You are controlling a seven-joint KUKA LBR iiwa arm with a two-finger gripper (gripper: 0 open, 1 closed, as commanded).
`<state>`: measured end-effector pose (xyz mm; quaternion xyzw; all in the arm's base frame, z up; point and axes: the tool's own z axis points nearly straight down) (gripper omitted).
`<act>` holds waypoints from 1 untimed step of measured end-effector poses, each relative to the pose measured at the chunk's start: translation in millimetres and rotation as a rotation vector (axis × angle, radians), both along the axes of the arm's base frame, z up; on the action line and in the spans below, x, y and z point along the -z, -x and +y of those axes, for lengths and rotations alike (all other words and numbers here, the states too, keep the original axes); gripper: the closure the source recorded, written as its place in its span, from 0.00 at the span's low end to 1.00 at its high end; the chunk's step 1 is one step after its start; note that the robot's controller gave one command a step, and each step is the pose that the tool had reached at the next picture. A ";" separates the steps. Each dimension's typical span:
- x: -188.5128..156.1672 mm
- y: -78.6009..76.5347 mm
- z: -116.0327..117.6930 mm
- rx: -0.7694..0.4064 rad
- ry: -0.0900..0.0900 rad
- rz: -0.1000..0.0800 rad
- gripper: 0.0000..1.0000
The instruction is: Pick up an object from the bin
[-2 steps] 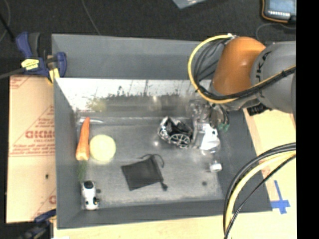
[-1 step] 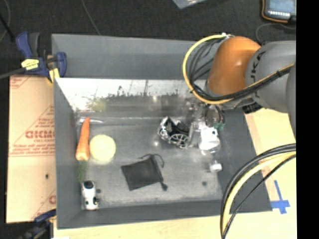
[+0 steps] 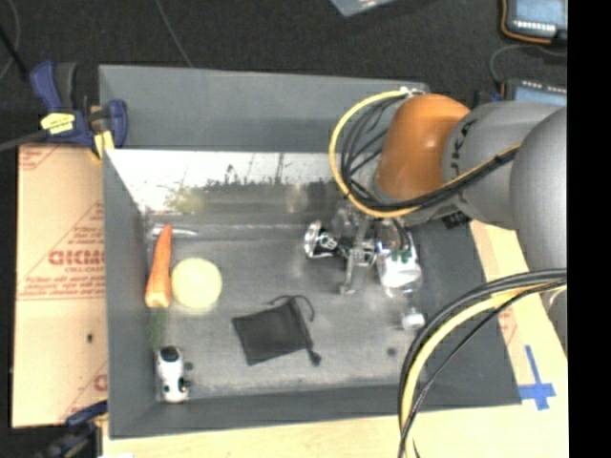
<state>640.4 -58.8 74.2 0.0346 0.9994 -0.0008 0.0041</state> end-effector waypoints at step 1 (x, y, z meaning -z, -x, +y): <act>12.5 -6.1 1.0 0.023 -0.002 -0.022 1.00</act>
Offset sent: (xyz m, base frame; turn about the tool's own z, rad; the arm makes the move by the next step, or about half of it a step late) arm 0.0000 0.0000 0.0000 0.0000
